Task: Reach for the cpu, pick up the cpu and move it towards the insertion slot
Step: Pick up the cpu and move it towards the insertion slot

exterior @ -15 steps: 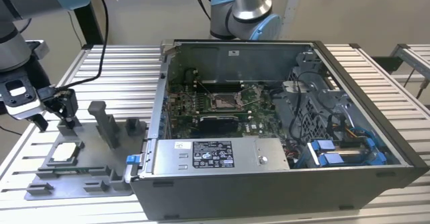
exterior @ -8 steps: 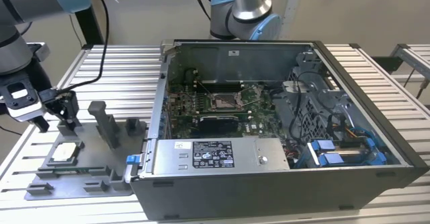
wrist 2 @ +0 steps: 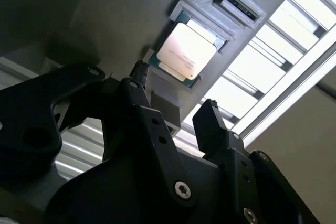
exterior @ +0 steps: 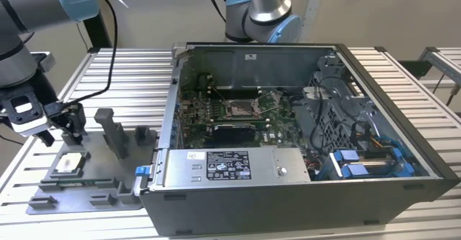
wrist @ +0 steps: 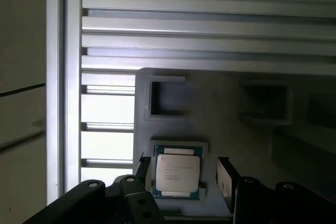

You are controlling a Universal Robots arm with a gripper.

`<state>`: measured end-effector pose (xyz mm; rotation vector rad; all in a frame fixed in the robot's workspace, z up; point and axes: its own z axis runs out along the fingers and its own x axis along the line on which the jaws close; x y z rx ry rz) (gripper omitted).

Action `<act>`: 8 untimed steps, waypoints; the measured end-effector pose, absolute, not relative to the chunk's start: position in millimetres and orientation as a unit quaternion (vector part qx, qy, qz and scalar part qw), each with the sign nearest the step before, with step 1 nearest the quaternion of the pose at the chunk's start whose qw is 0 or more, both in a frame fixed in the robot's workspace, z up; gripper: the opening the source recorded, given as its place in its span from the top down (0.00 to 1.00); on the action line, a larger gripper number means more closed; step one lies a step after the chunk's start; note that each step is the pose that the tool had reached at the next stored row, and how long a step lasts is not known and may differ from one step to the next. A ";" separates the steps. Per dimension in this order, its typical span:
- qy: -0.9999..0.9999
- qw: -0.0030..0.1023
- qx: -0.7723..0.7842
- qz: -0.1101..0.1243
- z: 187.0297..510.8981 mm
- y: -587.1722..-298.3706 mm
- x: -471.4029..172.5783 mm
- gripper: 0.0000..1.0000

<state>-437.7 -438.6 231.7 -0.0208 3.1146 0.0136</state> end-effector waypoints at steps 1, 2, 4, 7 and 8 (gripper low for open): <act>1.000 0.013 -0.007 0.004 230.7 -439.8 -437.7 0.00; 1.000 0.013 -0.007 0.004 229.5 -441.2 -437.7 0.00; 1.000 0.013 -0.006 0.004 227.2 -444.0 -437.7 0.00; 1.000 0.013 -0.005 0.004 223.0 -448.9 -437.7 0.00; 1.000 0.013 -0.004 0.004 221.5 -450.2 -437.7 0.00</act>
